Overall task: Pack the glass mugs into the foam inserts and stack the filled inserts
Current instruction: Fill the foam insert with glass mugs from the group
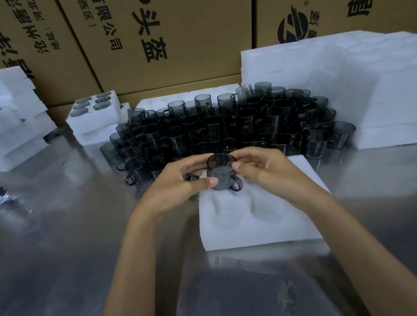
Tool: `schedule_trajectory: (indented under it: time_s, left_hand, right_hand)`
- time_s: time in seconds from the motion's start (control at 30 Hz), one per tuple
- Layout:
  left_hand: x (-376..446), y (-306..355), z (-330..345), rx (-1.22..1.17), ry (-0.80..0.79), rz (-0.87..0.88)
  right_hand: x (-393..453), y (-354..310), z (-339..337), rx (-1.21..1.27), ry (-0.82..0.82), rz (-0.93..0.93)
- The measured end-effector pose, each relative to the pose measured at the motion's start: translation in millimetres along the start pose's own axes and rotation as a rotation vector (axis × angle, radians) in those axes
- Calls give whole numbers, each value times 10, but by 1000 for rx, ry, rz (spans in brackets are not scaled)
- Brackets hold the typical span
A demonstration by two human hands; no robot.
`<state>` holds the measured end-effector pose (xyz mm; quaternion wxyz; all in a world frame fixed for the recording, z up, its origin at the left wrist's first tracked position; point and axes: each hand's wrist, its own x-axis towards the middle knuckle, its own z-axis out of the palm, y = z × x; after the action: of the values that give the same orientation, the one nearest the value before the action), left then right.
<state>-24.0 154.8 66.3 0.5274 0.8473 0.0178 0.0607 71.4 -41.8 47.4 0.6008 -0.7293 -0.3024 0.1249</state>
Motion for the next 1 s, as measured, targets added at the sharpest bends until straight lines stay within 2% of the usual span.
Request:
schedule_trajectory:
  time_s: [0.2, 0.37, 0.63, 0.8, 1.0]
  left_hand:
    - [24, -10, 60, -37, 62, 27]
    - [40, -43, 43, 41, 64, 15]
    - [130, -135, 100, 203, 133, -103]
    - [107, -77, 144, 248, 122, -44]
    - [94, -92, 173, 262, 124, -28]
  right_hand:
    - [9, 22, -29, -3, -9, 11]
    - [13, 14, -19, -64, -18, 6]
    - [0, 46, 67, -350, -25, -39]
    - [-4, 22, 35, -573, 9, -81]
    - [7, 58, 42, -692, 0, -82]
